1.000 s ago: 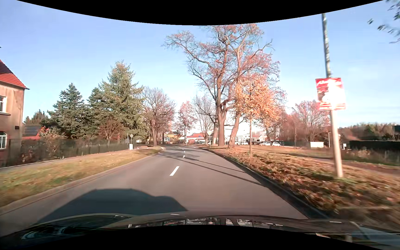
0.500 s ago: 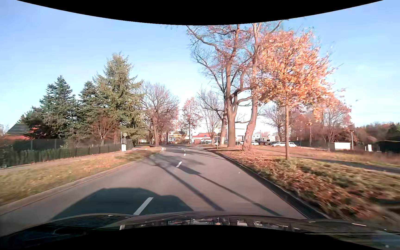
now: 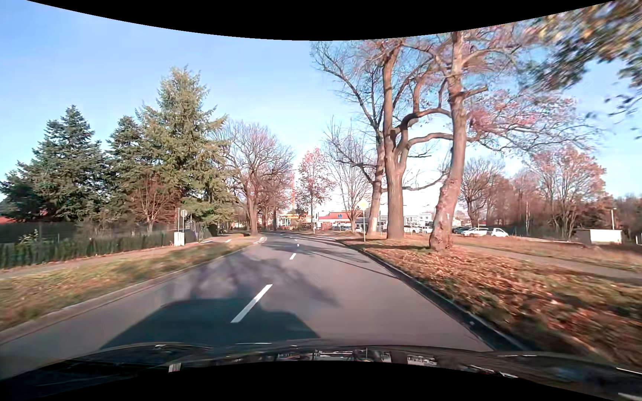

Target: Follow the waypoints while adhering to traffic rules and regulations

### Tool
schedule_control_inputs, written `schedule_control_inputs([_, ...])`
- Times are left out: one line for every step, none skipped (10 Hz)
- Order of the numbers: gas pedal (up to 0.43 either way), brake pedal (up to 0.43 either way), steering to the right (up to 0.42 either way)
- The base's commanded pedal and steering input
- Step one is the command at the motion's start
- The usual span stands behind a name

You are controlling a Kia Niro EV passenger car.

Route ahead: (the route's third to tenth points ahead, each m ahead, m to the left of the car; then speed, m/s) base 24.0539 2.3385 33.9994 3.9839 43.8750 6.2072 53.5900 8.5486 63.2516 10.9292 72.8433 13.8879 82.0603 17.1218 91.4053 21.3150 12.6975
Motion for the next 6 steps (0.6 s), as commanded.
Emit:
schedule_control_inputs([0.118, 0.000, -0.026])
schedule_control_inputs([0.118, 0.000, -0.025])
schedule_control_inputs([0.118, 0.000, -0.026])
schedule_control_inputs([0.118, 0.000, -0.026])
schedule_control_inputs([0.118, 0.000, -0.026])
schedule_control_inputs([0.118, 0.000, -0.024])
